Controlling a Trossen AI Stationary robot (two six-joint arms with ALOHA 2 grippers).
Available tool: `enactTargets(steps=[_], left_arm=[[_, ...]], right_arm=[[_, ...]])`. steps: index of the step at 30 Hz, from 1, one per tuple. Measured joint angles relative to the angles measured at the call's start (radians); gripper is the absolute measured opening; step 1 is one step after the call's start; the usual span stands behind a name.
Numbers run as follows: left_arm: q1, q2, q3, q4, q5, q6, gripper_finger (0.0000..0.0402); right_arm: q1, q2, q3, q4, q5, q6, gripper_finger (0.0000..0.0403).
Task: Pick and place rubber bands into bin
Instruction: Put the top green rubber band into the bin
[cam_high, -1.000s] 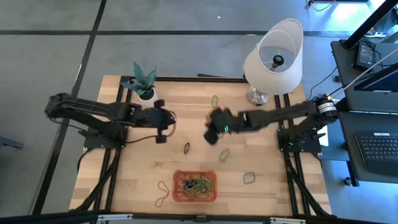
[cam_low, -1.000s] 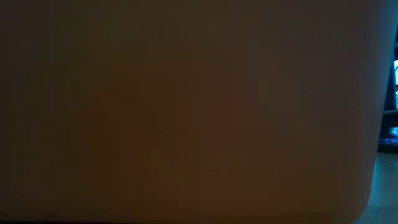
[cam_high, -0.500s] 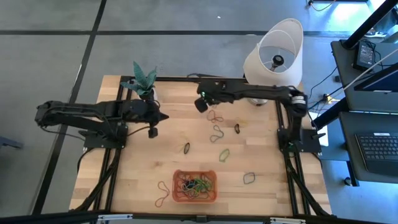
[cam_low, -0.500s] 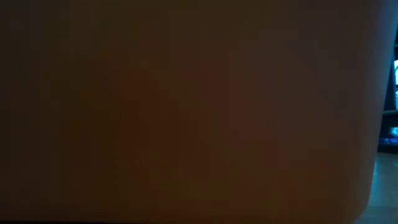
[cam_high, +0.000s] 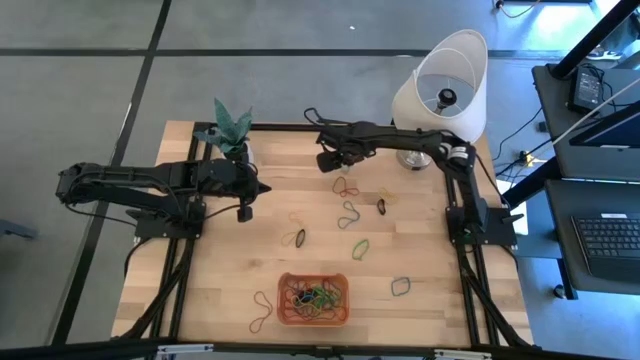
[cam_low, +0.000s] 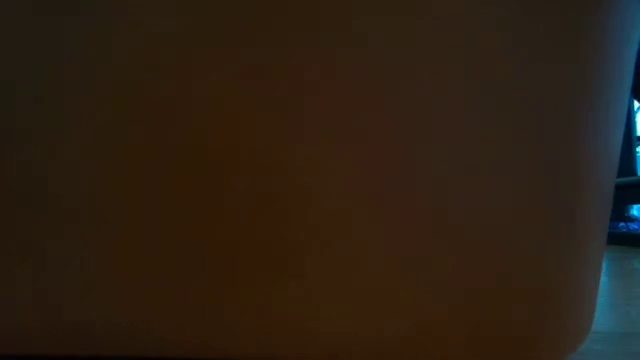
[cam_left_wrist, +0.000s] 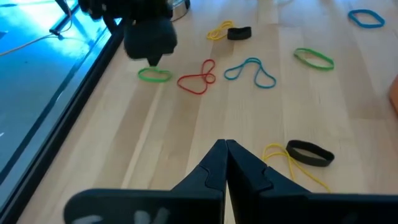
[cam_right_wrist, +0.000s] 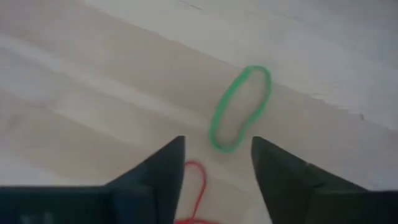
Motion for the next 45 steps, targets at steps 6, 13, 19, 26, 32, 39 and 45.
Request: enactTargets(steps=[6, 13, 19, 26, 32, 39, 45], left_arm=[[0.000, 0.000, 0.000, -0.023, 0.000, 0.007, 0.0003], [0.000, 0.000, 0.000, -0.059, 0.000, 0.000, 0.0002], [0.000, 0.000, 0.000, -0.059, -0.005, -0.001, 0.0001], [-0.001, 0.000, 0.000, -0.064, -0.008, -0.013, 0.0002], [-0.001, 0.000, 0.000, -0.064, -0.008, -0.019, 0.0003], [-0.006, 0.001, 0.000, -0.051, -0.001, 0.073, 0.0002], [-0.076, 0.001, 0.000, -0.048, 0.079, 0.059, 0.0001]], right_arm=[[-0.041, 0.076, 0.000, -0.030, -0.018, 0.143, 0.0233], [-0.042, 0.110, 0.000, 0.020, -0.030, 0.091, 0.0236], [-0.051, 0.160, 0.006, 0.010, -0.102, 0.090, 0.0210], [-0.046, 0.176, 0.006, 0.007, -0.100, 0.037, 0.0092], [-0.036, 0.165, 0.002, -0.011, -0.097, -0.041, 0.0012], [0.016, 0.031, -0.007, -0.041, -0.083, -0.077, 0.0004], [0.147, -0.112, -0.006, -0.097, 0.047, -0.147, 0.0002]])
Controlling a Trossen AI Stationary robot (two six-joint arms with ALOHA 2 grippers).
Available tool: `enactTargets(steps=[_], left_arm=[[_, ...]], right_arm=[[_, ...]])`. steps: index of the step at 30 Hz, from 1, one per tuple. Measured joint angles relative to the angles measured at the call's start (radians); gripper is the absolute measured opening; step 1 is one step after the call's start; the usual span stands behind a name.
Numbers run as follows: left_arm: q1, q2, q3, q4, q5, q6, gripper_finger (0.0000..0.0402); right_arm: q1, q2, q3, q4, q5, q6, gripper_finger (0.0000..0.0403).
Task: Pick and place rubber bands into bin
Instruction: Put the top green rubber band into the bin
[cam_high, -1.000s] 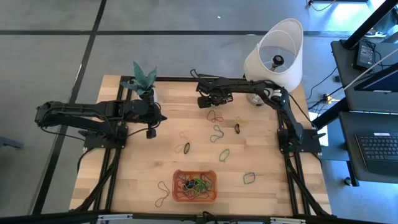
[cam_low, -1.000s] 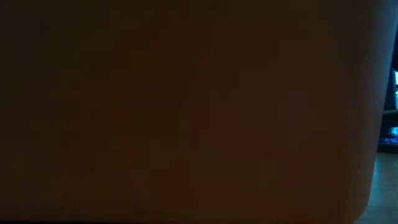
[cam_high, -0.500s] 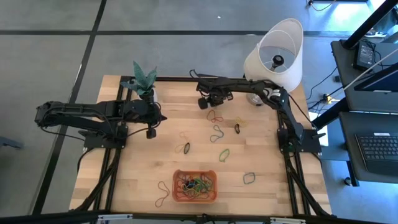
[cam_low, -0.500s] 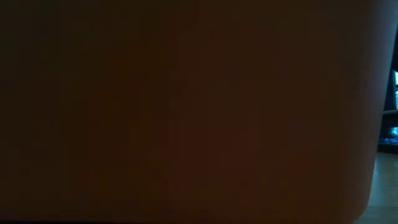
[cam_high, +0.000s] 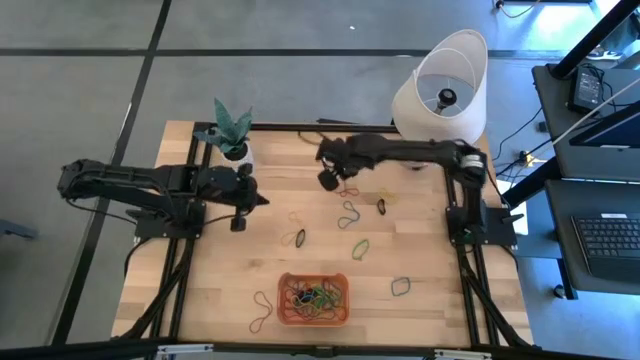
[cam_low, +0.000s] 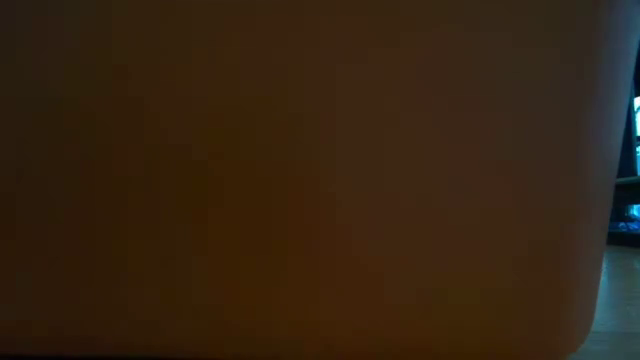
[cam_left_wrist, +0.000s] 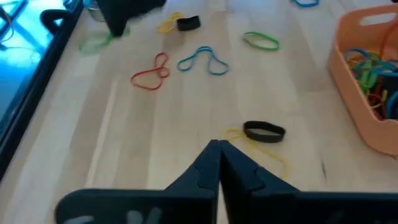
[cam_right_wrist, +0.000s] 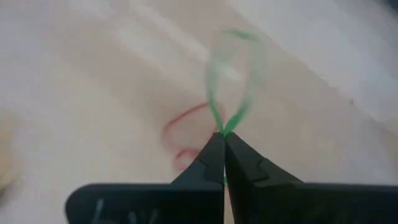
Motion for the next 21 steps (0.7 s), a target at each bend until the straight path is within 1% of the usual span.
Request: enactTargets(steps=[3, 7, 11, 15, 21], left_arm=[[-0.078, 0.005, 0.000, 0.006, -0.025, -0.042, 0.0002], [-0.197, 0.041, 0.010, 0.040, -0.110, -0.134, 0.0001], [-0.313, 0.140, 0.076, 0.038, -0.205, -0.215, 0.0002], [-0.390, 0.271, 0.168, 0.018, -0.271, -0.279, 0.0001], [-0.445, 0.451, 0.312, -0.028, -0.290, -0.343, 0.0002]], right_arm=[[0.090, -0.076, 0.004, -0.028, 0.041, -0.003, 0.0002], [0.214, -0.134, 0.003, -0.035, 0.057, -0.018, 0.0001], [0.369, -0.182, 0.005, -0.031, 0.054, -0.025, 0.0001], [0.516, -0.190, 0.004, -0.023, 0.047, 0.001, 0.0000], [0.691, -0.186, 0.004, 0.056, 0.042, 0.046, 0.0000]])
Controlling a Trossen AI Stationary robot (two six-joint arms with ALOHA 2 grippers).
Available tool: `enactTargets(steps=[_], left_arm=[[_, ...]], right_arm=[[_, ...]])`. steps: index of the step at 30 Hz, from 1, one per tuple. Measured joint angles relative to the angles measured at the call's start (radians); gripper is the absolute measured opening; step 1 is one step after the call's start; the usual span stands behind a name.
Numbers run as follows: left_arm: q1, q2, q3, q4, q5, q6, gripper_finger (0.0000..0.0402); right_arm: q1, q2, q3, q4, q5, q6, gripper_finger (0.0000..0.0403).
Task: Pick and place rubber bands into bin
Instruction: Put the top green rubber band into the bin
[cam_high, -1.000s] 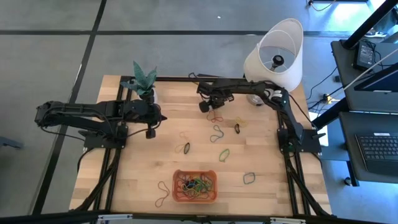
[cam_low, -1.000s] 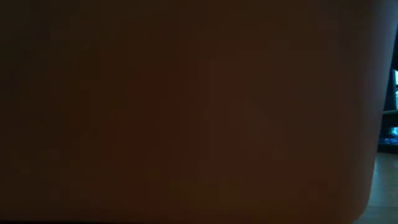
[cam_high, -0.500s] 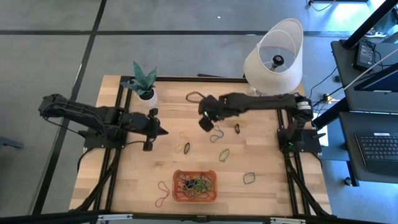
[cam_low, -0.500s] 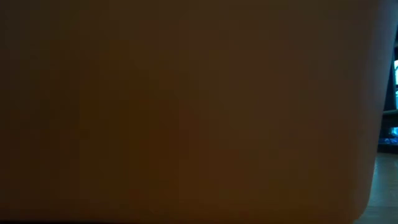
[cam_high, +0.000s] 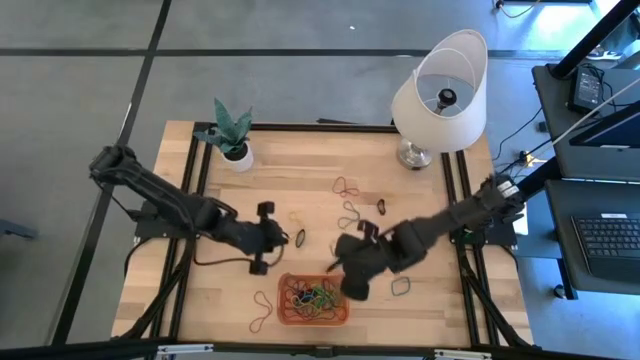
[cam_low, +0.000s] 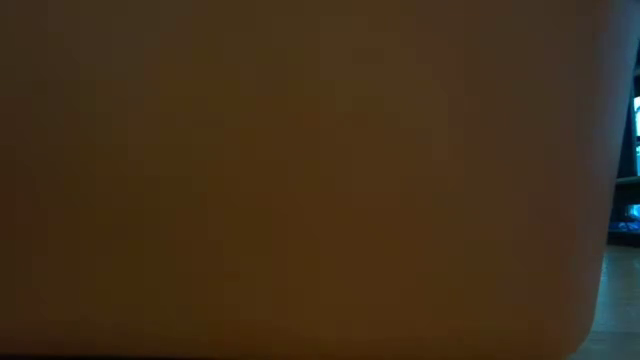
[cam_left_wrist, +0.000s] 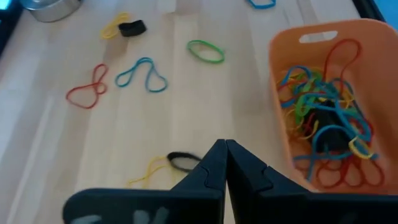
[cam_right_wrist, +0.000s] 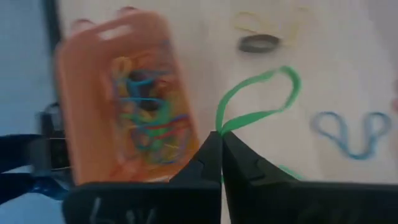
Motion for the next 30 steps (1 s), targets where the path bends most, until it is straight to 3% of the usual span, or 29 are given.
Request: enactTargets(steps=[8, 13, 30], left_arm=[[-0.051, 0.172, 0.141, -0.034, -0.014, -0.073, 0.0002], [-0.087, 0.222, 0.183, -0.037, -0.029, -0.137, 0.0001], [-0.149, 0.227, 0.189, -0.056, -0.061, -0.220, 0.0003]], right_arm=[[0.078, 0.111, 0.001, 0.190, 0.005, 0.083, 0.0000], [0.092, 0.195, 0.000, 0.202, -0.106, 0.114, 0.0008], [0.107, 0.222, 0.000, 0.216, -0.115, 0.163, 0.0125]])
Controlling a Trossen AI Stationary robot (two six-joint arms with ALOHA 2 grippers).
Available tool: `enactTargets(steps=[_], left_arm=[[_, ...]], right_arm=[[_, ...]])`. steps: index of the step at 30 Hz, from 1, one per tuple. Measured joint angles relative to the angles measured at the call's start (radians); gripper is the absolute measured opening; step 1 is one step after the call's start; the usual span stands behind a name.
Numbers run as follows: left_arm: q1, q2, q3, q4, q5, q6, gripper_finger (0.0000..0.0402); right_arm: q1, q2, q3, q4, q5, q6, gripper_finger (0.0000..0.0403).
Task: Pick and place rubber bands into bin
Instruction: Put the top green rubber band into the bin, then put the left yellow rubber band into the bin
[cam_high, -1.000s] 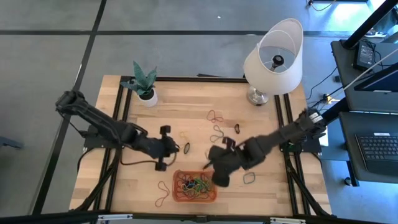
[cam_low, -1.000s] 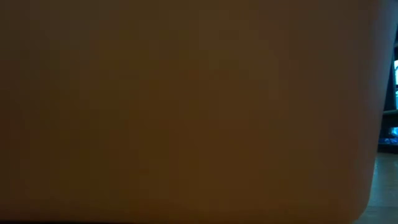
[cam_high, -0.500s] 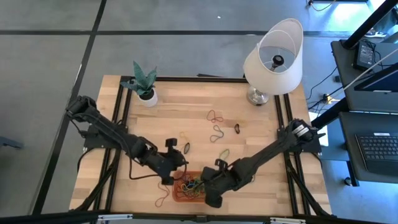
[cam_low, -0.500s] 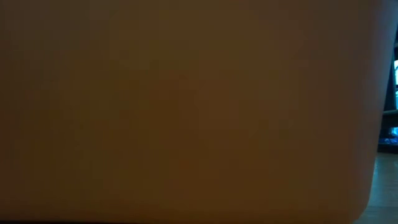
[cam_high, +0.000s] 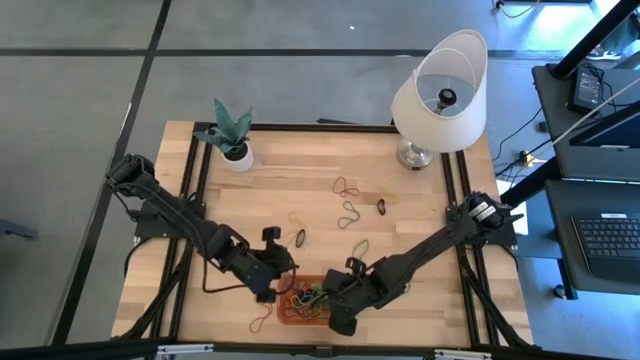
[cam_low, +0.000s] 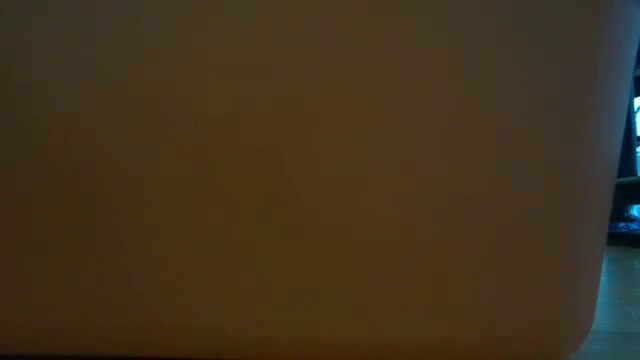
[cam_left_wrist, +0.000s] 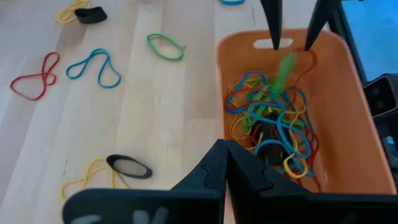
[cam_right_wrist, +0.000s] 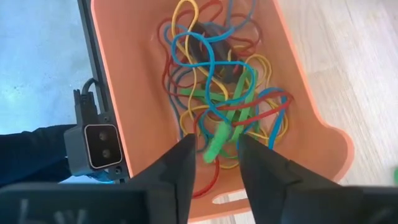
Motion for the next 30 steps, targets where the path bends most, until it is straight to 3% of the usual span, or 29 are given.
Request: enactTargets(steps=[10, 17, 24, 30], left_arm=[[0.022, 0.000, 0.000, -0.060, 0.001, -0.006, 0.0003], [0.137, 0.000, 0.000, -0.086, 0.056, -0.005, 0.0003], [0.303, 0.000, 0.000, -0.102, 0.180, 0.146, 0.0003], [0.403, 0.000, -0.001, -0.141, 0.273, 0.467, 0.0017]], right_arm=[[-0.017, -0.028, 0.000, -0.029, 0.033, -0.133, 0.0129], [-0.057, -0.113, -0.038, -0.190, 0.122, -0.186, 0.0104], [-0.075, -0.367, -0.429, -0.035, 0.147, -0.024, 0.0055], [-0.066, -0.608, -0.776, 0.188, 0.142, 0.223, 0.0024]])
